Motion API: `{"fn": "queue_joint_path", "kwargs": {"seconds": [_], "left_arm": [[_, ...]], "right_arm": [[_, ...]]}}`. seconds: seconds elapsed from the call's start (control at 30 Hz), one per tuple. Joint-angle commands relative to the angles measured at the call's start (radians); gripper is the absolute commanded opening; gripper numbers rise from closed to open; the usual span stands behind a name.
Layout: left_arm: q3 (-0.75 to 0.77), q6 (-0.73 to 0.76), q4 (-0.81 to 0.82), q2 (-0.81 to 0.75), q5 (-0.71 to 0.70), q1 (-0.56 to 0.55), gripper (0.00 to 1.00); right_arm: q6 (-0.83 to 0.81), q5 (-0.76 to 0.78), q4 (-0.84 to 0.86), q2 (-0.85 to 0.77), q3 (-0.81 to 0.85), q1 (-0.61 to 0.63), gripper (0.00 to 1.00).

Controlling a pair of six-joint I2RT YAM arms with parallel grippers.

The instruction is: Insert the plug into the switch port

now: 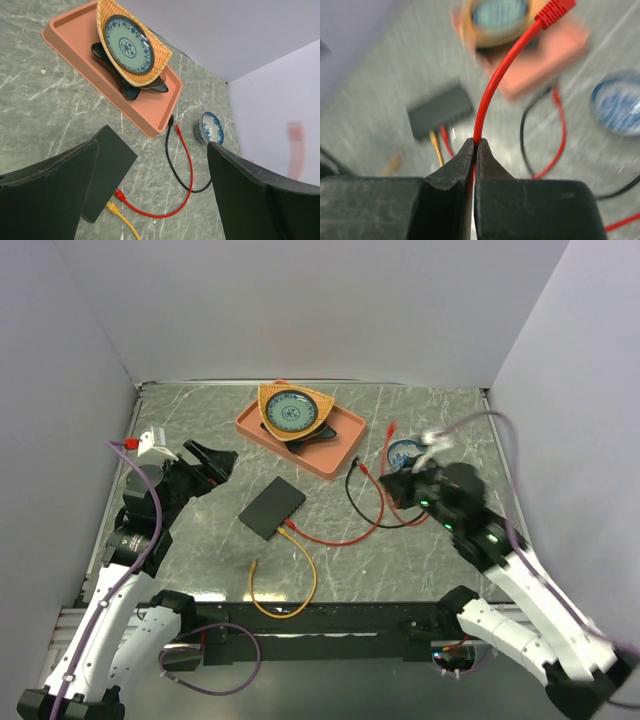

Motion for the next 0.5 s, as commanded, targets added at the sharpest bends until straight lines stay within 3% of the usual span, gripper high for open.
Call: {"fn": "queue_joint_path", "kwargs": {"seconds": [0.0, 0.17, 0.27, 0.3, 0.4, 0.47], "left_arm": [[0.010, 0.010, 0.036, 0.009, 0.030, -0.002, 0.96], [-0.001, 0.006, 0.051, 0.011, 0.031, -0.004, 0.96], [-0.013, 0.005, 0.065, 0.018, 0.039, -0.002, 0.96], [-0.013, 0.005, 0.067, 0.023, 0.040, -0.004, 0.96], [-0.010, 0.005, 0.067, 0.035, 0.047, -0.002, 0.96], [-0.013, 0.005, 0.071, 0.041, 0.053, -0.002, 0.96]], "right_arm": [[-0.021, -0.184, -0.019, 0.210, -0.130, 0.013, 0.00], [-0.012, -0.158, 0.004, 0.390, -0.182, 0.120, 0.00], [0.003, -0.055, -0.037, 0.490, -0.146, 0.182, 0.22], [0.006, -0.032, -0.043, 0.514, -0.126, 0.209, 0.39], [0.029, -0.009, -0.031, 0.524, -0.100, 0.213, 0.60], [0.046, 0.018, -0.021, 0.525, -0.087, 0.211, 0.66]]}}
